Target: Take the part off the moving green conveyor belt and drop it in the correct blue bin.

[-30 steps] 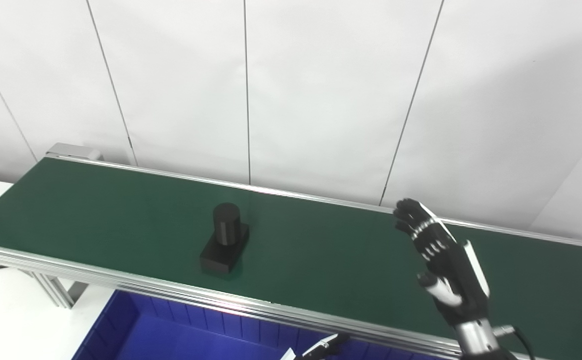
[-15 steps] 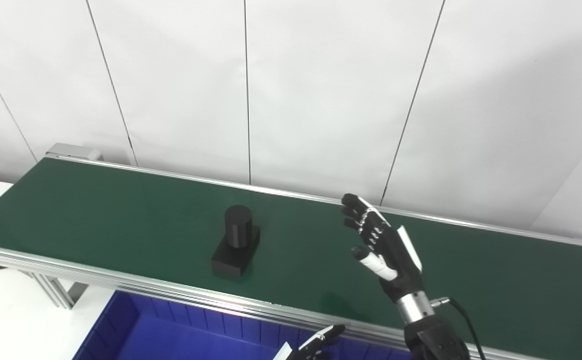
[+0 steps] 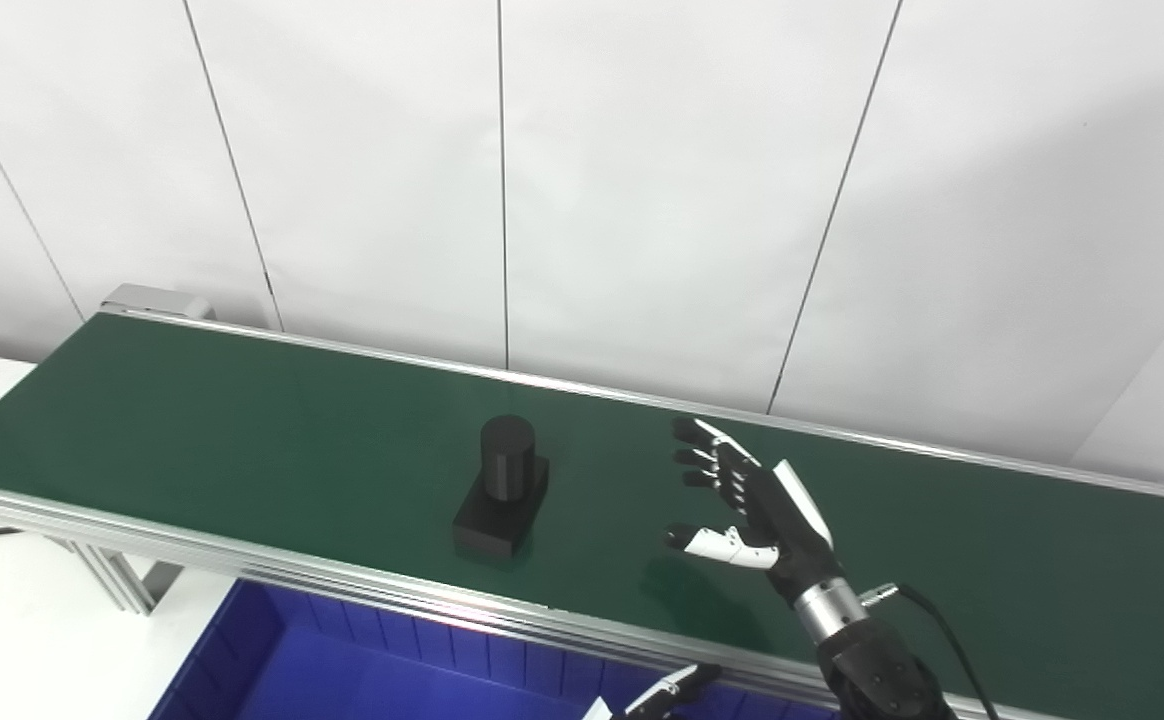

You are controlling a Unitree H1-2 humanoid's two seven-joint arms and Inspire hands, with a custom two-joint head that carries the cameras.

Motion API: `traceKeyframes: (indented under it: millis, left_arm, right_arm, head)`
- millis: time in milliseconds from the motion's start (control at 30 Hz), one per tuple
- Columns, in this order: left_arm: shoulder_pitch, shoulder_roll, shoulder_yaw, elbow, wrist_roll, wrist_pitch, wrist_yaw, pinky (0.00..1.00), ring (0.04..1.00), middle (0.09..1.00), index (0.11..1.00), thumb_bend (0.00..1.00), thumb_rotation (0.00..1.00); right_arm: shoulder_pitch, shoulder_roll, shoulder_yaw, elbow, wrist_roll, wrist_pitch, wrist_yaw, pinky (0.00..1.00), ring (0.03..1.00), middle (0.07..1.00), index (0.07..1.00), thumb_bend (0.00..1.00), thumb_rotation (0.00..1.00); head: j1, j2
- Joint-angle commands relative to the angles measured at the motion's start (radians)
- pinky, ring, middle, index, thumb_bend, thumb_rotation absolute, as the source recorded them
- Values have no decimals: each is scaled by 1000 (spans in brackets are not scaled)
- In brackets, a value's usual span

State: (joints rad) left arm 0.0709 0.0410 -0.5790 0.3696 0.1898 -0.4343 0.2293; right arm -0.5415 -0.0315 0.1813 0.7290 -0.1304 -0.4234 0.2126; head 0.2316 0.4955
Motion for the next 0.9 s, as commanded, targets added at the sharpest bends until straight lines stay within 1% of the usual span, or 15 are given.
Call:
traceKeyframes:
  millis: [0,67,167,333,433,667,767,867]
  left_arm:
    - [-21,0,-11,-14,27,-36,34,828,892,917,888,968,958]
    - [-22,3,-17,-9,32,-36,41,826,894,919,889,981,962]
    - [-17,4,-21,-16,24,-36,36,824,896,921,887,998,961]
    - [-11,11,-28,-26,17,-36,38,830,896,922,889,984,956]
    - [-13,17,-37,-24,24,-36,48,833,899,926,898,991,968]
    - [-9,25,-48,-40,30,-36,60,838,906,929,901,1000,972]
    - [-6,25,-52,-42,31,-36,61,839,909,934,906,1000,973]
    - [-1,23,-58,-45,41,-36,64,833,908,935,907,1000,978]
  right_arm:
    - [-40,17,-8,-12,0,-39,-33,800,844,892,887,926,403]
    - [-42,24,-6,0,-15,-36,-56,793,843,892,890,917,366]
    - [-48,33,0,16,-38,-33,-88,777,847,892,892,916,339]
    - [-71,50,2,48,-61,-24,-125,766,847,895,896,915,326]
    - [-95,57,3,71,-69,-5,-134,787,858,903,904,917,321]
    - [-160,71,25,148,-132,57,-200,782,855,909,907,931,382]
    - [-181,77,29,192,-142,60,-215,772,847,912,911,930,330]
    - [-199,81,34,233,-149,52,-223,762,840,913,910,935,316]
  head:
    - [-8,-6]
    - [-14,-6]
    - [-17,-5]
    - [-27,-4]
    - [-28,-6]
    - [-31,-2]
    - [-30,-1]
    - [-27,1]
